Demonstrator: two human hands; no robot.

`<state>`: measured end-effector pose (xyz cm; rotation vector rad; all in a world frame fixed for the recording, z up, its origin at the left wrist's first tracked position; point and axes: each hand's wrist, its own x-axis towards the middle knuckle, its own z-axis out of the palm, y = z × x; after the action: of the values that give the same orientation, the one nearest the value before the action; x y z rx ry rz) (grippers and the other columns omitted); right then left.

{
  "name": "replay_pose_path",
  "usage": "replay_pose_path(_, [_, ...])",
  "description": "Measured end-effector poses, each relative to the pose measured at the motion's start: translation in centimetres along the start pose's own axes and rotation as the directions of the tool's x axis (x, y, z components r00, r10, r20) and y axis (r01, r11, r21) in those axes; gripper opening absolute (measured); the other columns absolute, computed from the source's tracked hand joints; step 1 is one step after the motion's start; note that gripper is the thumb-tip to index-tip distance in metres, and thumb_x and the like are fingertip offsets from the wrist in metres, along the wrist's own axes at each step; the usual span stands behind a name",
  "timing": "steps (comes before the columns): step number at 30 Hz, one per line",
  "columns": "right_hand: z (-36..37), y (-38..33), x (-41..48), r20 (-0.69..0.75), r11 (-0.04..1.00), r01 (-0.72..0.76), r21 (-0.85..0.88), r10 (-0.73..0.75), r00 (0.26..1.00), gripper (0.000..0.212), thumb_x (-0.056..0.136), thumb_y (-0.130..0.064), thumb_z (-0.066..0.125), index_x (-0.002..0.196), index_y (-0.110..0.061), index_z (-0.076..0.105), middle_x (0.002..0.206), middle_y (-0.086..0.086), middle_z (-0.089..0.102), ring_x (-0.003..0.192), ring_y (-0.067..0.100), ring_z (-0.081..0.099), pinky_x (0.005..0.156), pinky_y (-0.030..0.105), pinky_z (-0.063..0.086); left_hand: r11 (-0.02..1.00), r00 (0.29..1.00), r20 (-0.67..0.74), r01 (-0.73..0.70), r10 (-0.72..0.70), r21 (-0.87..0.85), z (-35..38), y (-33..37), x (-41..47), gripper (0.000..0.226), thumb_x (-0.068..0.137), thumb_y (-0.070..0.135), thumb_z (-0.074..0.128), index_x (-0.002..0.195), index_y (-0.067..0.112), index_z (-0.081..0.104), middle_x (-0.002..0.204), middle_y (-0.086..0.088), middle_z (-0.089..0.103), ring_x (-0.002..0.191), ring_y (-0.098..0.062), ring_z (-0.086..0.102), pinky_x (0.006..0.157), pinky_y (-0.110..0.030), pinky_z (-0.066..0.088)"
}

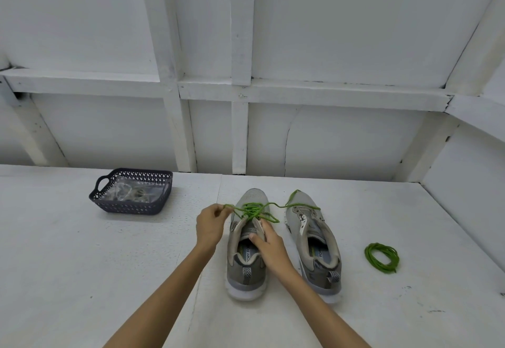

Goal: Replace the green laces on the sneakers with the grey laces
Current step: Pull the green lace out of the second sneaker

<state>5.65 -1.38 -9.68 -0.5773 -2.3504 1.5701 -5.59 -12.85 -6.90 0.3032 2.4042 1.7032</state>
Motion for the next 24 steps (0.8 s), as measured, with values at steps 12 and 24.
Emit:
replay_pose_path(12, [0.0,0.0,-0.1,0.003,1.0,0.015,0.025,-0.015,1.0,0.042,0.098,-0.015,0.053,0.139,-0.015,0.043,0.122,-0.008,0.048,0.119,0.007,0.045,0.089,0.008,0.031,0.968,0.993,-0.101,0.032,-0.059,-0.249,0.3,0.1,0.0,0.036,0.078,0.019,0.079,0.104,0.027,0.055,0.092,-0.007,0.07,0.089,-0.022,0.068,0.084,-0.032,0.051])
replay_pose_path(24, [0.2,0.1,0.0,-0.014,1.0,-0.005,0.024,0.006,1.0,0.038,0.097,-0.017,0.056,0.134,-0.018,0.048,0.126,-0.006,0.055,0.119,0.009,0.051,0.098,0.02,0.038,0.946,0.993,-0.033,0.097,-0.112,-0.308,0.7,0.6,-0.2,0.054,0.073,0.017,0.083,0.116,0.018,0.051,0.088,-0.005,0.07,0.089,-0.019,0.066,0.091,-0.039,0.052])
